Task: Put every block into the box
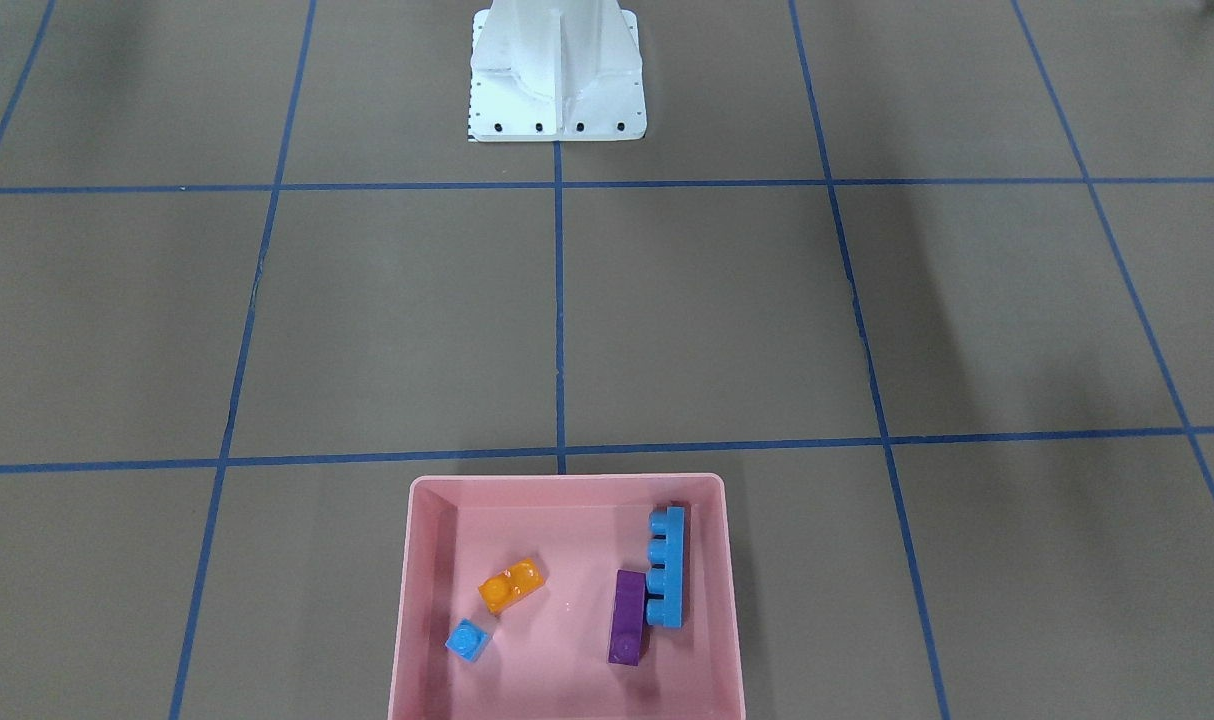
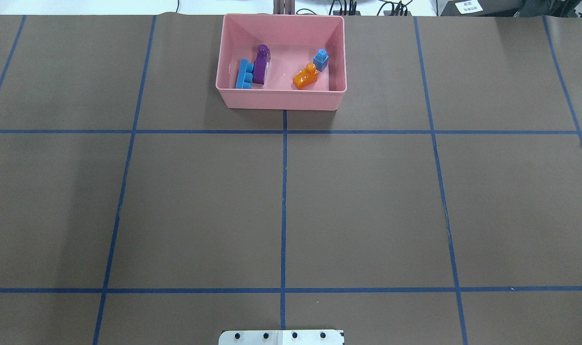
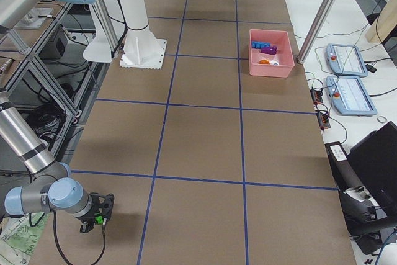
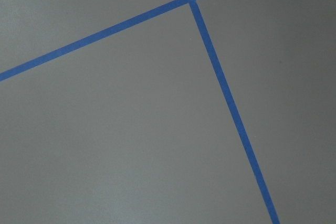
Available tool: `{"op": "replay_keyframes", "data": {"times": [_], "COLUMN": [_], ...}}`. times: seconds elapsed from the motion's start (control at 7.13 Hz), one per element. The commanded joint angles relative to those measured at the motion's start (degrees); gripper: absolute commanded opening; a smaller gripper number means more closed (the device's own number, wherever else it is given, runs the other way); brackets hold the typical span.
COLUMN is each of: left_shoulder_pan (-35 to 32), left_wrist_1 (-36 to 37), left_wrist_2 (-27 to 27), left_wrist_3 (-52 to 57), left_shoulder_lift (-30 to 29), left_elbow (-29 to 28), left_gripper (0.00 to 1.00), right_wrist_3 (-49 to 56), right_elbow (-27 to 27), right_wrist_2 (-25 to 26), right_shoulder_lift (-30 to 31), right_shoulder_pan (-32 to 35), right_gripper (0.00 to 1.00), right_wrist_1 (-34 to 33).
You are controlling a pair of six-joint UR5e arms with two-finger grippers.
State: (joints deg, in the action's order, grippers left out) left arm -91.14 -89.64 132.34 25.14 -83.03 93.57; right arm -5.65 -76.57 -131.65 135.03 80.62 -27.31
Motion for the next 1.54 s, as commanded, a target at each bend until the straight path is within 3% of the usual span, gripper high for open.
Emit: {"op": "replay_keyframes", "data": {"times": [0.0, 0.42, 0.7, 0.84, 1.12, 1.4], "left_shoulder_pan": [0.00, 0.00, -0.26, -1.22, -1.32, -1.75], "left_wrist_1": [0.00, -0.09, -0.27, -0.36, 0.43, 2.01], "left_wrist_2": [0.02, 0.64, 0.82, 0.90, 3.96, 4.68], "left_wrist_3": [0.00, 0.00, -0.96, -2.62, -7.99, -8.00], "left_shoulder_lift": [0.33, 1.38, 1.73, 1.65, 1.12, 1.73], "left_elbow": [-0.05, -0.05, -0.58, -0.32, 2.57, 4.68], "left_gripper": [1.00, 1.00, 1.00, 1.00, 1.00, 1.00], "right_wrist_3": [0.99, 0.99, 0.99, 0.99, 0.99, 0.38], "right_elbow": [-2.26, -4.47, -4.64, -6.73, -18.30, -19.85], "right_wrist_2": [0.25, -0.19, -0.80, -0.98, -1.16, -0.72], "right_shoulder_lift": [-0.38, -7.46, -16.50, -20.73, -30.99, -41.72], "right_shoulder_pan": [0.15, 2.79, 2.87, 2.96, 4.27, 4.19], "right_gripper": [0.00, 0.00, 0.00, 0.00, 0.00, 0.00], "right_wrist_1": [0.07, -1.24, -9.56, -15.60, -39.71, -51.74]}}
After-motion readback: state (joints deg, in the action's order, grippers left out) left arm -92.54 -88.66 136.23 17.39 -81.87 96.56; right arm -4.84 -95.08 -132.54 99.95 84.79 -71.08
